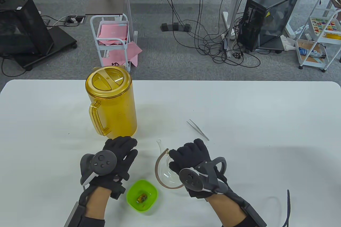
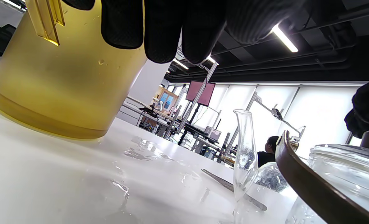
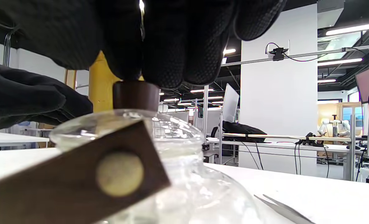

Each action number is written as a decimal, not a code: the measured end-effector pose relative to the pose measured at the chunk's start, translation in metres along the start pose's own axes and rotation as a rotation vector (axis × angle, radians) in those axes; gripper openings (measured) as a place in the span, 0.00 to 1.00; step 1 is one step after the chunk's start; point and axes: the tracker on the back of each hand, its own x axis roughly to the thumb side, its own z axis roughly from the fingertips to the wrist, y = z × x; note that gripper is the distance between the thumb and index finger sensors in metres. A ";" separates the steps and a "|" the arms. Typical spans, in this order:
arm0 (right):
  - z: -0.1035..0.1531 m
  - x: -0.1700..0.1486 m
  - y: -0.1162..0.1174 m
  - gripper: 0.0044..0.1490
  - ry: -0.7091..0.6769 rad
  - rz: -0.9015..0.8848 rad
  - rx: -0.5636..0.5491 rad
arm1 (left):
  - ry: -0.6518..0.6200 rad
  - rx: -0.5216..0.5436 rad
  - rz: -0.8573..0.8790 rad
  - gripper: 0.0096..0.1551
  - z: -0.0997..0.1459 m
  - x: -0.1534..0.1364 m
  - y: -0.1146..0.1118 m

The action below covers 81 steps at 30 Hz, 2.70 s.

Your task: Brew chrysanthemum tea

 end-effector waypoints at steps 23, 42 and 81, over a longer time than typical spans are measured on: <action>0.002 -0.031 -0.011 0.29 0.204 -0.129 -0.199 | 0.003 -0.010 0.010 0.31 0.000 0.000 -0.001; 0.034 -0.186 0.036 0.29 0.847 -0.083 0.008 | 0.000 -0.002 0.010 0.31 0.001 0.000 -0.002; 0.017 -0.137 0.022 0.34 0.594 -0.144 -0.104 | 0.093 -0.575 -0.024 0.30 -0.007 0.004 -0.019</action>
